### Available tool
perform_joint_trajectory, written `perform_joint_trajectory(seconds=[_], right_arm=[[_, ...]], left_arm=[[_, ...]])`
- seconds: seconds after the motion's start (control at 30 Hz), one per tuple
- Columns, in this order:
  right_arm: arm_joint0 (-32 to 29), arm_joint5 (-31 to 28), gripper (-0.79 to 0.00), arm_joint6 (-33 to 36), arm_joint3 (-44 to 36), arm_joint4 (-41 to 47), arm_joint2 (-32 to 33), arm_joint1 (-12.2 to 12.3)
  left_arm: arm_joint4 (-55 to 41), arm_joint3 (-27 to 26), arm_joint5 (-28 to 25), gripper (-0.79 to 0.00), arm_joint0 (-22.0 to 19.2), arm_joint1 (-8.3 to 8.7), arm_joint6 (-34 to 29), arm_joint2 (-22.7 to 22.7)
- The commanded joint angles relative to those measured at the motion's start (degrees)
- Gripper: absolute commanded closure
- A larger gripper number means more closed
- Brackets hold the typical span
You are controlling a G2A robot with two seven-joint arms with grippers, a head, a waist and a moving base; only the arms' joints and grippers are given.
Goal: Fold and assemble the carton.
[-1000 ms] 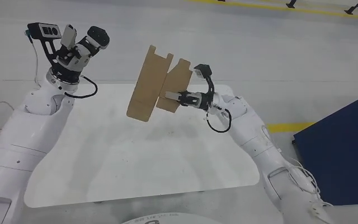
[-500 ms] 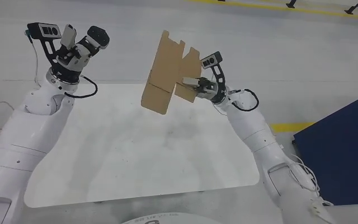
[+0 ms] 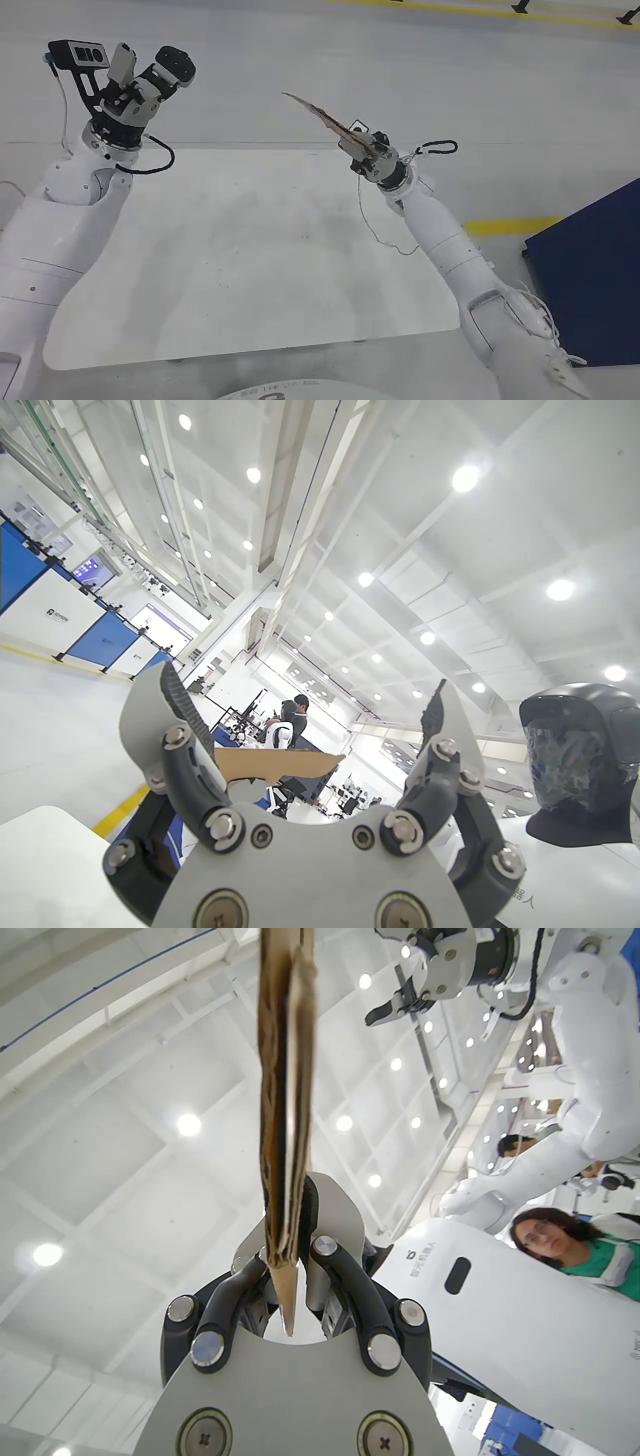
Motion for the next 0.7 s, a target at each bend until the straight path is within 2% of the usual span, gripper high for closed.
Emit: perform_joint_trajectory(seconds=[0.0, 0.27, 0.67], right_arm=[[0.1, -0.1, 0.000, 0.6, 0.2, 0.8, -0.1, -0.3], [-0.1, 0.2, 0.000, 0.3, -0.1, 0.9, -0.2, -0.3], [-2.8, 7.3, 0.000, -4.5, -6.8, 10.4, -1.7, -1.4]], left_arm=[[0.0, 0.0, 0.0, -0.785, 0.0, 0.00, 0.0, 0.0], [0.0, 0.0, 0.0, -0.785, 0.0, 0.00, 0.0, 0.0], [0.0, 0.0, 0.0, -0.785, 0.0, 0.00, 0.0, 0.0]])
